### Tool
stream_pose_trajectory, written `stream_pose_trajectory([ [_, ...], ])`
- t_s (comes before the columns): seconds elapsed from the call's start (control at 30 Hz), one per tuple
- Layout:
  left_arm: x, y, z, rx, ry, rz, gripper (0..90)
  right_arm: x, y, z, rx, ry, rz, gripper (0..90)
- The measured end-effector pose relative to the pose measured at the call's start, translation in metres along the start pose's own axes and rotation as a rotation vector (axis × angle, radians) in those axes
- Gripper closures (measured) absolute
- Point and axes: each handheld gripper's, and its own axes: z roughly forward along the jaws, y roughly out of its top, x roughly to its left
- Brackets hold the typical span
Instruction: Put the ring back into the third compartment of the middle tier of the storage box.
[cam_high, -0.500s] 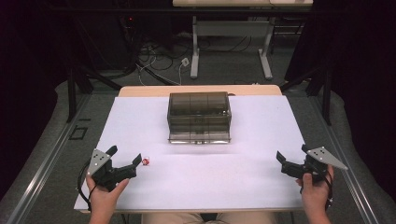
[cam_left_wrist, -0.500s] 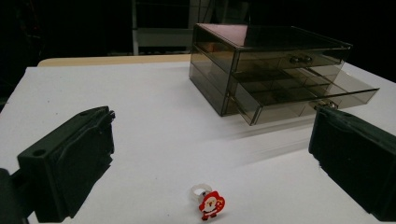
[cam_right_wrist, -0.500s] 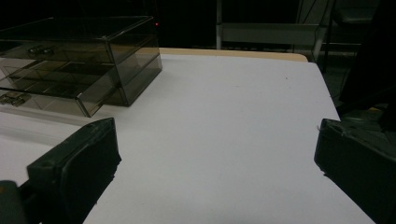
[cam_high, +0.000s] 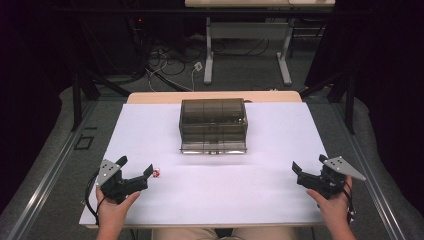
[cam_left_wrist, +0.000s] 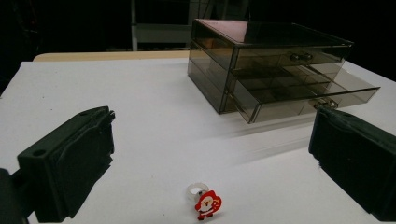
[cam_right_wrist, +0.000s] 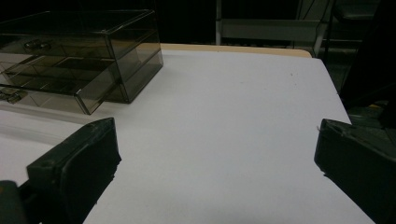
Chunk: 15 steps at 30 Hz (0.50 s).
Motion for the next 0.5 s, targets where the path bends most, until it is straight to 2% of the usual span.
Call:
stream_pose_trajectory([
  [0.23, 0.001, -0.002, 0.005, 0.032, 0.001, -0.027, 0.3, 0.0, -0.002, 0.0, -0.011, 0.012, -0.023, 0.0],
  [0.5, 0.004, -0.009, 0.016, 0.102, 0.032, -0.023, 4.6, 0.004, -0.004, 0.001, -0.021, 0.015, -0.051, 0.0],
])
